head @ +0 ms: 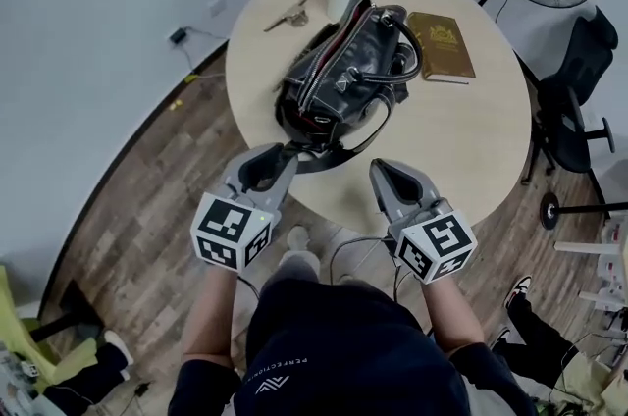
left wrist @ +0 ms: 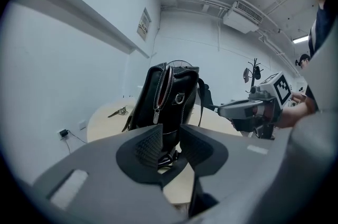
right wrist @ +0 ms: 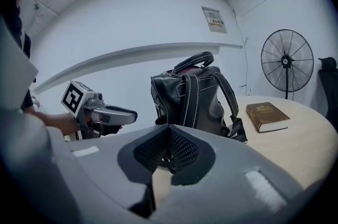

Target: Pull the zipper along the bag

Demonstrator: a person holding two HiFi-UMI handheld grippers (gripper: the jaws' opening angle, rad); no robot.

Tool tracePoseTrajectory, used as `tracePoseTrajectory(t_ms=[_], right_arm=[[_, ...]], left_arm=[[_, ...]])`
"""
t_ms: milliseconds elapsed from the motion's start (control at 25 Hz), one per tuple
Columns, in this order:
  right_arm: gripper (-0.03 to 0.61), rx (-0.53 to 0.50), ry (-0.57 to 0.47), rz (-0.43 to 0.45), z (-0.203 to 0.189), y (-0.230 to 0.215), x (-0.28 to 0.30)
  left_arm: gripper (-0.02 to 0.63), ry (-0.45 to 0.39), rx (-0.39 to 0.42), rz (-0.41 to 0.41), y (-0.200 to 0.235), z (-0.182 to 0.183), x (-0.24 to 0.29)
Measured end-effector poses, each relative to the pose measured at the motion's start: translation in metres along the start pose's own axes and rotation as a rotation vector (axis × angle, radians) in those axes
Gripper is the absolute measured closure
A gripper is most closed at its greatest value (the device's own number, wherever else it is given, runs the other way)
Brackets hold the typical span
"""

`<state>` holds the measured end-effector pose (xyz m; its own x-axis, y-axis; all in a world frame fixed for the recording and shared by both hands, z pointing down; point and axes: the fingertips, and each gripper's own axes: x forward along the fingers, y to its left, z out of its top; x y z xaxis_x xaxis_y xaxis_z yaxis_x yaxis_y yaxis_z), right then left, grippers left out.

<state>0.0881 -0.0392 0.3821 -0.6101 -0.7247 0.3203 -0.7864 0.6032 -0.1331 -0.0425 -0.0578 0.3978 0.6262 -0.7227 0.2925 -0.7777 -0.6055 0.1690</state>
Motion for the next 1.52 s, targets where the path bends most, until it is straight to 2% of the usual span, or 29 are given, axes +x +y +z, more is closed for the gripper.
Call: tracePoseTrajectory(t_ms=[520,960,1240,1520], right_arm=[[0.572,0.04,0.041,-0.1,-0.009,-0.013,0.008],[0.572,0.064,0.064,-0.108,-0.014,-0.013,0.021],[0.574,0.071,0.072,-0.102,-0.018,-0.009,0.027],[0.574,0.069,0.084,-0.108,-0.022,-0.008,0.026]], left_arm=[[0.476,0.052,0.005,-0.09,0.027,0.006,0.053],[0.454,0.115,0.028,-0.205,0.027,0.002,0.071],[0.455,0.118,0.032,-0.253,0.024,0.004,0.076],[0.551,0.092,0.068,-0.218,0.028,0.006,0.076]])
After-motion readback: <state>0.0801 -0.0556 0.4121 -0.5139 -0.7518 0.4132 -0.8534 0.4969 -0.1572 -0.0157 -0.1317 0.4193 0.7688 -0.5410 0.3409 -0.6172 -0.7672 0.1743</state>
